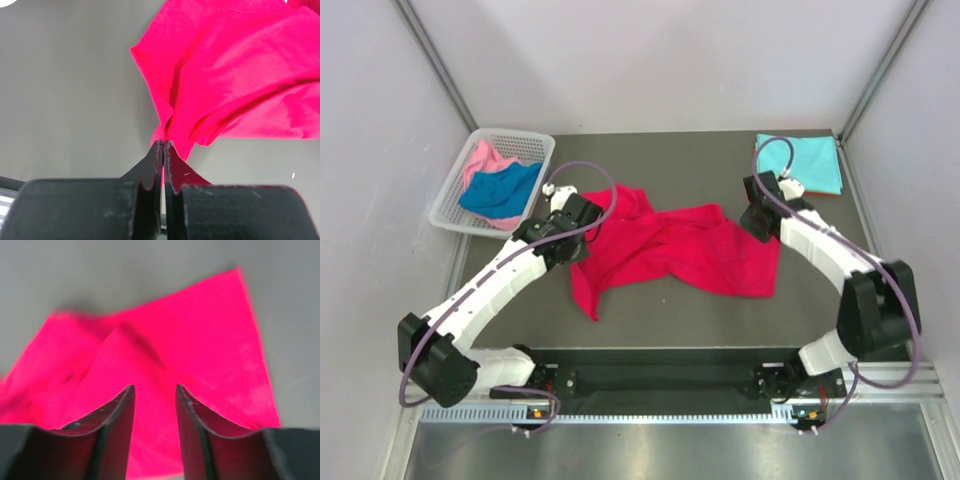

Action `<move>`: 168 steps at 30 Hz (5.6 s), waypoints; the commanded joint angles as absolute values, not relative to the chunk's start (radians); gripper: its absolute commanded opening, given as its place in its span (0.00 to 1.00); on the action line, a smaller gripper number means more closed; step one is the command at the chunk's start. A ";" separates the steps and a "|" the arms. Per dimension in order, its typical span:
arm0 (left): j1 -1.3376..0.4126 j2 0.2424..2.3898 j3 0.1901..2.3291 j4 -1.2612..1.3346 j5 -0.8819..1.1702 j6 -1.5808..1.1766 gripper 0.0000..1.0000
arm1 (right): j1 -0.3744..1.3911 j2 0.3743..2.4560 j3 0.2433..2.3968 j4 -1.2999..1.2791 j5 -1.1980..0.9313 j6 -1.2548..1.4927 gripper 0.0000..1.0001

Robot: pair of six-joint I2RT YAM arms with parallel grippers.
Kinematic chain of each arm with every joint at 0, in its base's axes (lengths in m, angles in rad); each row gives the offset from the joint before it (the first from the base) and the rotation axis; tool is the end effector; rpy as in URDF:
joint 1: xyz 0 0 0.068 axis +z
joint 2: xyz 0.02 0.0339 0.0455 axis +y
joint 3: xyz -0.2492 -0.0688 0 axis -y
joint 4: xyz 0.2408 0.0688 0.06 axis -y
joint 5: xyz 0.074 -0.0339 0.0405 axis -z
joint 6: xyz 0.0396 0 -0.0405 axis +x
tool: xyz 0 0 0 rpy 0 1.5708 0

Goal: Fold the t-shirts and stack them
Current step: Flatten the tshirt out

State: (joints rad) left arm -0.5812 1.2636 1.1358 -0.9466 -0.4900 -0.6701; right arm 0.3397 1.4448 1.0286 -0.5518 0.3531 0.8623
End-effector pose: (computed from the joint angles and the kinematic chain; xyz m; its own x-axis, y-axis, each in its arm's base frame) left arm 0.2133 -0.1178 0.2841 -0.7605 -0.1561 -0.6303 -0.2236 0.9743 0.0286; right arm 0.2838 0.0858 0.2267 -0.6024 0.5428 -0.5852 0.5066 0.8266 0.2452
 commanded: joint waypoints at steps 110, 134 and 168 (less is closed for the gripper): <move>-0.459 0.669 0.756 -0.661 -0.032 -0.683 0.00 | 0.318 1.606 1.204 -1.019 0.301 1.127 0.40; -0.460 0.646 0.753 -0.676 -0.037 -0.678 0.00 | 0.311 1.655 1.080 -0.953 0.391 1.275 0.35; -0.460 0.670 0.753 -0.676 -0.043 -0.687 0.00 | 0.258 1.542 1.009 -0.862 0.457 1.158 0.12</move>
State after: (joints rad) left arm -0.4625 0.6785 0.7570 -0.7105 -0.0383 -0.6857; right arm 0.2695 1.5852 1.0142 -0.9150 0.4435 1.2083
